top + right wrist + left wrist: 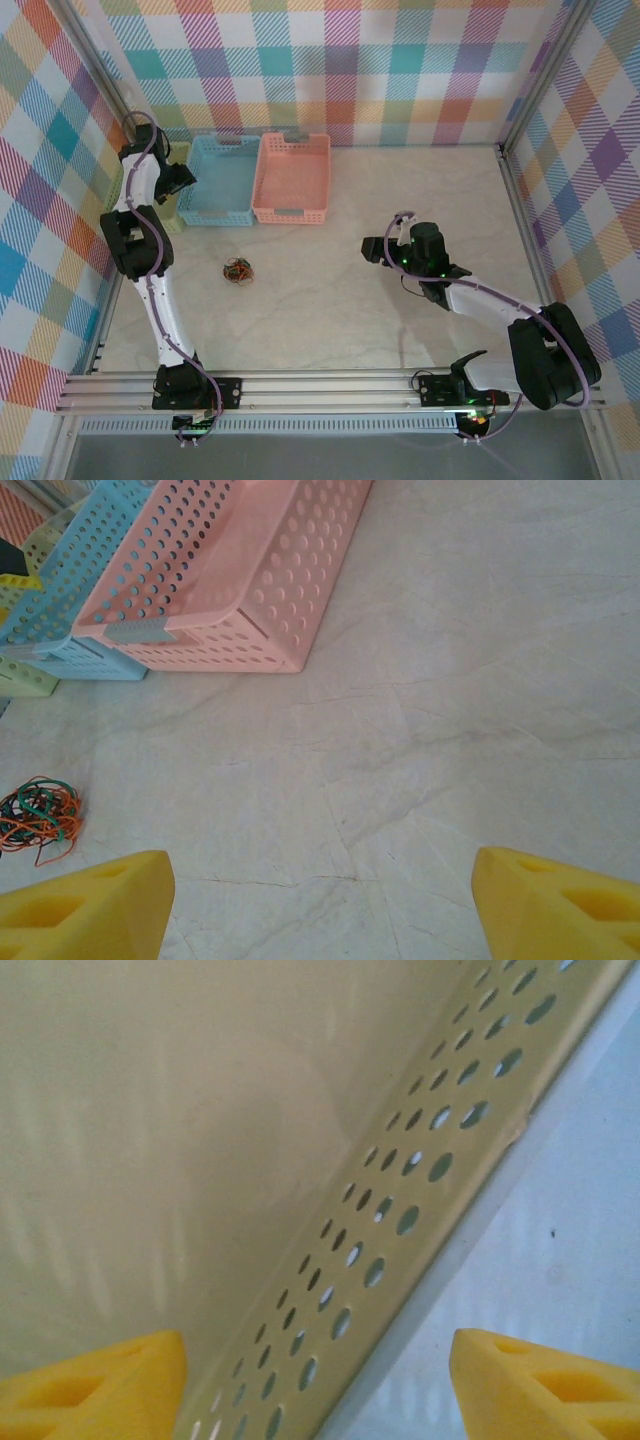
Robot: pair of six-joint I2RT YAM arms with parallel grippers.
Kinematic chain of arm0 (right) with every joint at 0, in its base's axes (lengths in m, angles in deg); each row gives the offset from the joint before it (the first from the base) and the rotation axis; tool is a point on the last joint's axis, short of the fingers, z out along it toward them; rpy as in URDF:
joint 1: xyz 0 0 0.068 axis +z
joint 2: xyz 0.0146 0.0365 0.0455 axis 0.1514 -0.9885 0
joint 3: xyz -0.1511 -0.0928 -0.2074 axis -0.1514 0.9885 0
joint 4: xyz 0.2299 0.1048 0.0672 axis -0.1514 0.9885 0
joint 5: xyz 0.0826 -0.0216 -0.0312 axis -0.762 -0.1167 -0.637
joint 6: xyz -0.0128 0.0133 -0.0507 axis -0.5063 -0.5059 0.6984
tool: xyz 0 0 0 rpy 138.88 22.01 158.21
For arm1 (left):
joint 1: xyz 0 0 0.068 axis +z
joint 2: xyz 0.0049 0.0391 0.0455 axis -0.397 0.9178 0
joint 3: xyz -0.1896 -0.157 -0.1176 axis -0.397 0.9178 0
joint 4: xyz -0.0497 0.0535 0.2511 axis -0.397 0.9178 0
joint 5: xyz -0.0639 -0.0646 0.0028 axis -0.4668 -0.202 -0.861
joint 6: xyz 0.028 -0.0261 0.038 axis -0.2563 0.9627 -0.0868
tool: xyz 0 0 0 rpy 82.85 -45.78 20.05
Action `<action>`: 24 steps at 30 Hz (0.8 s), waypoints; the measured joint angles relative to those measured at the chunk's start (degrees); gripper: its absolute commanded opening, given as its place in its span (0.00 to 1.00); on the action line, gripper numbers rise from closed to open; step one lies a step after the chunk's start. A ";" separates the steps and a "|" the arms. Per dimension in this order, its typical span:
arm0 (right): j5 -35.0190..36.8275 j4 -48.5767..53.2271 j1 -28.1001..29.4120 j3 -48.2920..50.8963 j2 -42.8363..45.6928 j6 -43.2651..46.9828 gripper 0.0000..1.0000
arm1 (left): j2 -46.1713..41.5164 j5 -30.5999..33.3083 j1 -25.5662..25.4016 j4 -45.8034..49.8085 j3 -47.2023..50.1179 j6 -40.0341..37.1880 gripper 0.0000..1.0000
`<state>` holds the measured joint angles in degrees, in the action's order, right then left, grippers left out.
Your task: Untangle the cables
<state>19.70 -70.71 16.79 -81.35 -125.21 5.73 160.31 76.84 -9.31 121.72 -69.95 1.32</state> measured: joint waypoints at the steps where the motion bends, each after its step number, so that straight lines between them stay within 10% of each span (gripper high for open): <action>1: 0.00 0.00 0.00 0.00 -0.02 0.13 0.78 | 0.20 -0.68 0.00 0.26 -0.35 0.00 0.67; 10: 0.39 0.00 0.00 -0.04 -0.26 0.81 0.78 | 1.14 -4.85 -0.07 3.04 -3.13 -1.07 0.42; 24: 0.83 0.00 0.00 -0.04 -0.28 0.81 0.79 | 1.84 -4.28 -2.27 5.66 -3.28 -2.75 0.36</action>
<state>20.53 -70.71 16.79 -81.39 -125.50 6.54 162.14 72.55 -11.58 127.38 -73.23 -1.44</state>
